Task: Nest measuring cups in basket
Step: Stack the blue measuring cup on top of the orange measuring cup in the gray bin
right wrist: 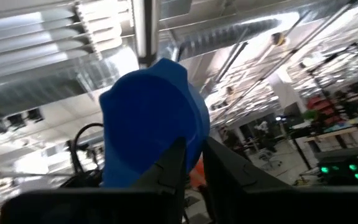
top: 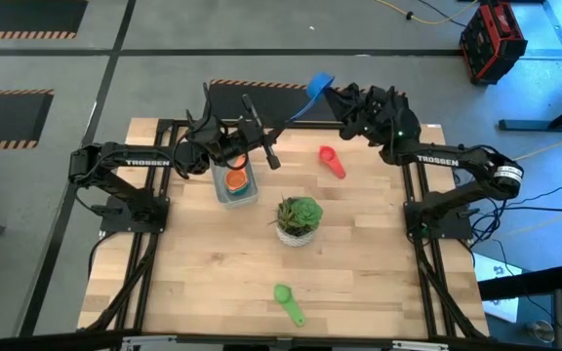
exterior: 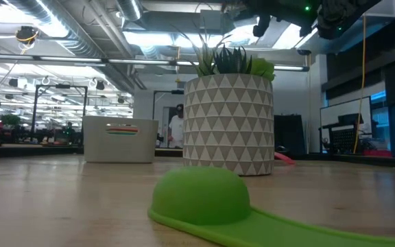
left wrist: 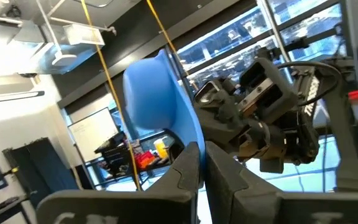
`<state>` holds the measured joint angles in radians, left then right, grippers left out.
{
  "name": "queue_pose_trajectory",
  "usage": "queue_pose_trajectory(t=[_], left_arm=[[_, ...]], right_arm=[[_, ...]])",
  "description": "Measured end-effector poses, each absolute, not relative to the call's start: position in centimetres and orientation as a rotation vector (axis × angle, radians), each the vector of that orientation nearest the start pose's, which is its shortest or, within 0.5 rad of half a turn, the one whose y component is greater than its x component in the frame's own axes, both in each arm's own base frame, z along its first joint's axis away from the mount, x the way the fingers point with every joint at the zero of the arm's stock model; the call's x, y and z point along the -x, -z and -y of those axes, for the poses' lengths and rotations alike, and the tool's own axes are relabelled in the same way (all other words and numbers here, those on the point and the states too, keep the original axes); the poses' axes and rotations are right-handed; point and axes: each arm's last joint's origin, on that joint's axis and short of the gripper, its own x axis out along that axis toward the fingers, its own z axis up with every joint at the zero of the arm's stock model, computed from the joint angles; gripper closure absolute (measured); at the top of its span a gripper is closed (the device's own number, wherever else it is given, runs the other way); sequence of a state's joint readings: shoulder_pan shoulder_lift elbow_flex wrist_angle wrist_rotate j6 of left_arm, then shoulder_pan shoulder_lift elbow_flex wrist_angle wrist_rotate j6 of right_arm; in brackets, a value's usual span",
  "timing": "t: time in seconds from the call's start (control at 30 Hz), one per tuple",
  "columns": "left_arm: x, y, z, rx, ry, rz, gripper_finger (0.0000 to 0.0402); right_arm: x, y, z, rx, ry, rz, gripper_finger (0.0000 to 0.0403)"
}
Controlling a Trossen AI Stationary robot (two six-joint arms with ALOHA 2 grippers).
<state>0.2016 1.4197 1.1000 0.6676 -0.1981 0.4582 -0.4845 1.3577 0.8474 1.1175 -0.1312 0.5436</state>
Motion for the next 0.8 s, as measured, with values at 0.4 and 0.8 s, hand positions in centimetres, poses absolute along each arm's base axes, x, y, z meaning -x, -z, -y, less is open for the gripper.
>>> queue_pose_trajectory(t=[0.4,0.8], left_arm=[[-31.4,-37.7,-7.1,-0.463,-0.498,0.237,0.0397],[-31.5,-37.4,-7.2,-0.461,-0.521,0.204,0.0396]], right_arm=[[-23.2,-35.0,15.7,-0.321,-0.045,0.489,0.0344],[-23.0,-34.8,15.8,-0.314,-0.151,0.413,0.0344]])
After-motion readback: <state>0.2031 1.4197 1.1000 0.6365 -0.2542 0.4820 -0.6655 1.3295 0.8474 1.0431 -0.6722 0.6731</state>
